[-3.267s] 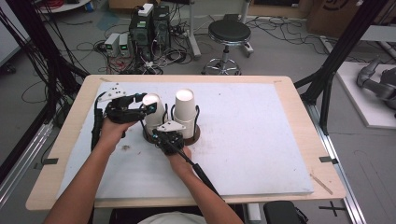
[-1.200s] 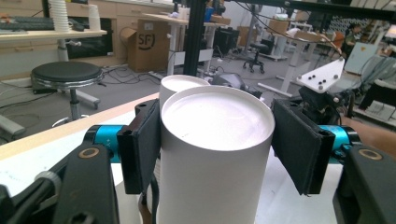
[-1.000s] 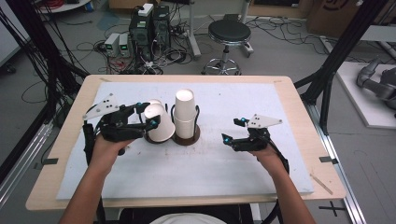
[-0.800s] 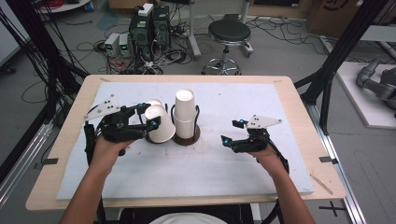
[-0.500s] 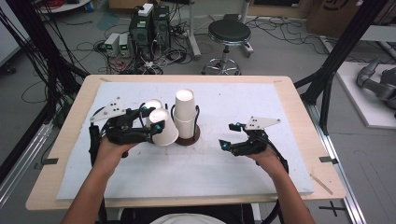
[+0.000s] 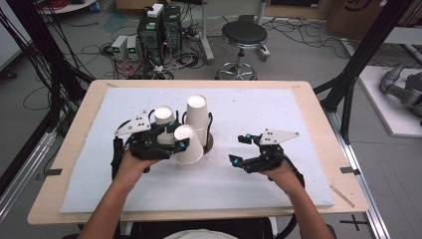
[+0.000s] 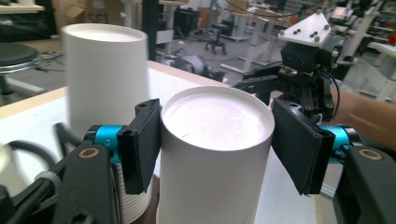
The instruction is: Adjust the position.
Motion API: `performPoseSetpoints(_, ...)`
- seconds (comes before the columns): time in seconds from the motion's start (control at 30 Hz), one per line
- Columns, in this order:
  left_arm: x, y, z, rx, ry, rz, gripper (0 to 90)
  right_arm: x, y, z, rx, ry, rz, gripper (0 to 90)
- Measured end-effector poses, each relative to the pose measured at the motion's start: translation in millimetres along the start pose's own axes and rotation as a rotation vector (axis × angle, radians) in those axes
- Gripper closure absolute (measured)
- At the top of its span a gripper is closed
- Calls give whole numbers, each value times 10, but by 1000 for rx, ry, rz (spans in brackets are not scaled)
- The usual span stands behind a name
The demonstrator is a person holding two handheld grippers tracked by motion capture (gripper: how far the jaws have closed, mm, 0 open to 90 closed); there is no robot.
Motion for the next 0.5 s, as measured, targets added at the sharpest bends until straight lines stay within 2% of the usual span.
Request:
performPoseSetpoints(0.17,43,124,-78,-40,34,-3,353,74,53,171,51,-57,-16,211)
performPoseSetpoints(0.23,61,179,-106,-55,42,-7,353,95,95,202,67,-64,-24,211)
performPoseSetpoints(0.37,63,273,-111,-72,48,1,354,102,189,185,91,-67,-27,211)
performPoseSetpoints(0.5,26,372,-126,-94,51,18,353,120,203,178,116,-61,-48,212)
Point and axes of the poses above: each handheld gripper's, and its own axes: y roughly forward along the jaws, x roughly out of its top, z roughly to its left, the point moved 5 cm from there along y, roughly forward along the jaws, and after that the axes turned 6 degrees about z, right-handed, at the moved point
